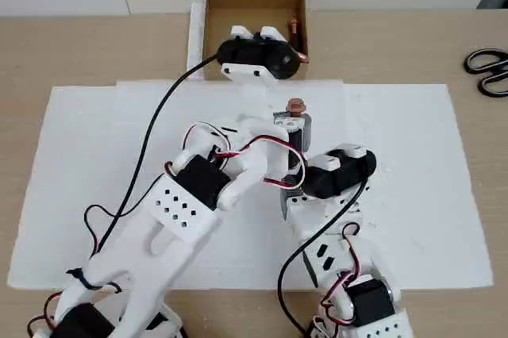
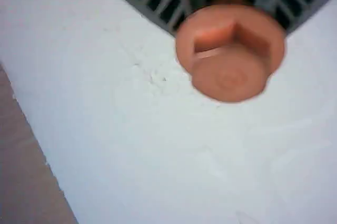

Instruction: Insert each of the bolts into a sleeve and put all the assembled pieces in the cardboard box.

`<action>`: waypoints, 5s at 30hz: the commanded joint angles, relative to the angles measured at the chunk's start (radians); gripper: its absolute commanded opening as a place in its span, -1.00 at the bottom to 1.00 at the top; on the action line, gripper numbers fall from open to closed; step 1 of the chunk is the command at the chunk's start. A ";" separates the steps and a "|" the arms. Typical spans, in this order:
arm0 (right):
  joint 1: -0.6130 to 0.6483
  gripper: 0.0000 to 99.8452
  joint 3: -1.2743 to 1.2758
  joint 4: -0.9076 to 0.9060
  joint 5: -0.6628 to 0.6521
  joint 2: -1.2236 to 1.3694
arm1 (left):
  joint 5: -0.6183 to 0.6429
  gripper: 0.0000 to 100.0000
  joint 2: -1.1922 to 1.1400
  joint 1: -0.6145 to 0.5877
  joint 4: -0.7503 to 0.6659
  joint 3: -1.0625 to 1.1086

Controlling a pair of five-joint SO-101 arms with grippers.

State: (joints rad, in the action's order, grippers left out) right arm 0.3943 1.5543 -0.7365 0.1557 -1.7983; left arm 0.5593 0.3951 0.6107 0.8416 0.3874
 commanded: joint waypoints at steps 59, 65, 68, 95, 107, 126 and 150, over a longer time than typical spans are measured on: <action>0.007 -0.99 -0.012 0.024 0.006 -0.016 | -0.058 -0.72 -0.071 0.026 0.129 -0.015; 0.007 -0.99 -0.012 0.024 0.006 -0.016 | -0.058 -0.72 -0.066 0.026 0.132 -0.022; 0.007 -0.99 -0.012 0.024 0.006 -0.016 | -0.058 -0.69 -0.031 0.026 0.186 -0.062; -0.193 -0.99 -0.301 -0.010 -0.097 0.096 | -0.350 -0.49 0.216 -0.697 0.588 -0.186; -0.234 -0.99 -1.071 0.087 -0.127 1.084 | -0.350 -0.49 0.222 -0.710 0.614 -0.183; -0.185 -0.99 -2.335 -0.116 -0.127 2.428 | -0.351 -0.49 0.219 -0.752 0.612 -0.122; -0.170 -0.97 -2.900 -0.174 -0.127 2.957 | -0.351 -0.49 0.218 -0.747 0.618 -0.117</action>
State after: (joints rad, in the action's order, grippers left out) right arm 0.2225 -1.2996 -0.9421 0.0376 1.1615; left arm 0.2156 0.5884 -0.1381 1.4584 0.2708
